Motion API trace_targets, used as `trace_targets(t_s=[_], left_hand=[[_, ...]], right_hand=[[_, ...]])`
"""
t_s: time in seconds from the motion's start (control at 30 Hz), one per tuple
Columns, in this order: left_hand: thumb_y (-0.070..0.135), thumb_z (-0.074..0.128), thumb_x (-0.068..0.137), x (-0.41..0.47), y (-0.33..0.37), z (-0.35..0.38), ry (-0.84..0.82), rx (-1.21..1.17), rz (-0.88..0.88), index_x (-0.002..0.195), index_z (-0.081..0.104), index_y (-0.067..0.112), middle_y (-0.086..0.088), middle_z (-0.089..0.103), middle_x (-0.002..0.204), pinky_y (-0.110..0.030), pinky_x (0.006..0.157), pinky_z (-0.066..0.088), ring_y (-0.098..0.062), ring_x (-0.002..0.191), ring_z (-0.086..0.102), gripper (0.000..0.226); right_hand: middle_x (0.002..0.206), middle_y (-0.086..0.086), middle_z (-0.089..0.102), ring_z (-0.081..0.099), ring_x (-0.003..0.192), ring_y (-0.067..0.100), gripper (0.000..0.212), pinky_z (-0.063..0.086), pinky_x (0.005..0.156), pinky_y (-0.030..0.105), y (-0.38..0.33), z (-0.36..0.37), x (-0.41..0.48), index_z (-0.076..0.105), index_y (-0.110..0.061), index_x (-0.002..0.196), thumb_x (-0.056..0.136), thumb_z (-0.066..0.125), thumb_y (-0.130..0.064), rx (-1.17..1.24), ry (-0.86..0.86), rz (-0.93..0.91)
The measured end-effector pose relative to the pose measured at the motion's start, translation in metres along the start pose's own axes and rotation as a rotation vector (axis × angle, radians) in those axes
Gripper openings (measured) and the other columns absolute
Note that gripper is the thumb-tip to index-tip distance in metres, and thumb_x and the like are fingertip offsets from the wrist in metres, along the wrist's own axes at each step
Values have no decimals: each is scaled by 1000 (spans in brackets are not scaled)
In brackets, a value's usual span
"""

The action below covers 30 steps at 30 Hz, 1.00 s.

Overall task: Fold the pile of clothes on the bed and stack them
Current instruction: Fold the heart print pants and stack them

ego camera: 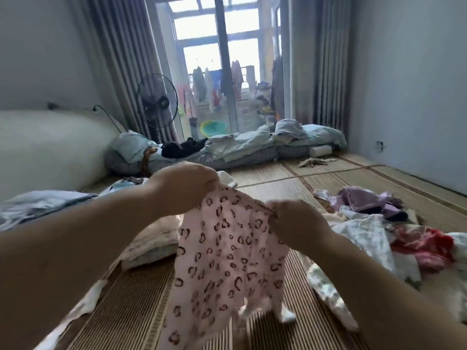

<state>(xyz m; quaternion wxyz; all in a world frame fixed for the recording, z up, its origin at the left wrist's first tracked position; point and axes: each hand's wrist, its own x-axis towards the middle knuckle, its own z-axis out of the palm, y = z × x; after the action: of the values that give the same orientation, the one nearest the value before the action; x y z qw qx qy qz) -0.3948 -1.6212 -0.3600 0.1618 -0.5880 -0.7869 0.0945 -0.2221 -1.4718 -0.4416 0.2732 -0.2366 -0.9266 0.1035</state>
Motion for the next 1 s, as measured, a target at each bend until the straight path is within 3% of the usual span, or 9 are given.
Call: trace_targets(t_s=[0.13,0.3,0.4,0.47,0.53,0.63,0.77,0.9,1.0], left_hand=[[20,38,99,-10,-26,-40,238,-419,-226,119,63,15,-3,64,113,-10,67,33,-7,84,48,32],[18,50,96,-34,-53,-55,240,-514,-250,69,65,24,-7,66,86,-20,70,40,-7,69,51,31],[16,51,98,-40,-59,-48,133,-775,-393,90,68,10,3,63,75,-23,68,45,-11,70,56,20],[11,56,95,-42,-57,-41,70,-997,-418,89,67,1,-8,66,70,-28,62,49,-19,63,59,16],[16,62,91,-45,-52,-36,58,-1033,-492,89,69,2,-14,67,75,-31,59,48,-23,63,57,16],[19,60,86,-46,-28,-31,-14,-1073,-542,77,65,10,-2,58,56,-21,45,36,-14,45,47,13],[26,61,89,-42,6,-40,-136,-1347,-435,81,63,13,-3,62,68,-21,52,37,-14,53,54,16],[51,45,96,-44,14,-47,-196,-1377,-325,102,68,12,-4,74,90,-26,65,46,-16,75,68,45],[56,48,91,-49,10,-47,-162,-1347,-265,109,69,14,-3,68,85,-26,64,46,-15,73,63,50]], right_hand=[[79,2,48,54,79,21,25,42,64,25,-23,-38,19,57,-11,83,98,37,-15,263,-83,143],[78,15,62,57,68,26,17,48,66,37,-50,-75,32,67,2,87,94,57,-11,780,-255,120],[79,15,64,60,67,27,20,52,66,37,-60,-76,30,67,1,91,94,57,-16,905,-296,128],[73,13,65,61,60,24,18,52,60,34,-66,-73,29,68,-1,85,93,57,-14,895,-246,185],[66,10,64,59,53,21,18,49,55,30,-72,-67,27,67,-2,76,89,57,-10,841,-154,254],[68,13,61,58,57,23,15,50,54,32,-84,-56,21,66,-1,76,83,56,-10,874,-74,340],[81,18,65,62,71,28,30,55,79,53,-99,-44,16,67,7,92,91,60,-22,995,-133,297],[80,12,68,65,72,25,49,57,74,43,-98,-47,13,71,-5,87,80,64,-53,979,-271,195],[83,15,71,68,74,29,28,57,74,45,-90,-50,11,71,-5,91,84,70,-31,924,-275,87]])
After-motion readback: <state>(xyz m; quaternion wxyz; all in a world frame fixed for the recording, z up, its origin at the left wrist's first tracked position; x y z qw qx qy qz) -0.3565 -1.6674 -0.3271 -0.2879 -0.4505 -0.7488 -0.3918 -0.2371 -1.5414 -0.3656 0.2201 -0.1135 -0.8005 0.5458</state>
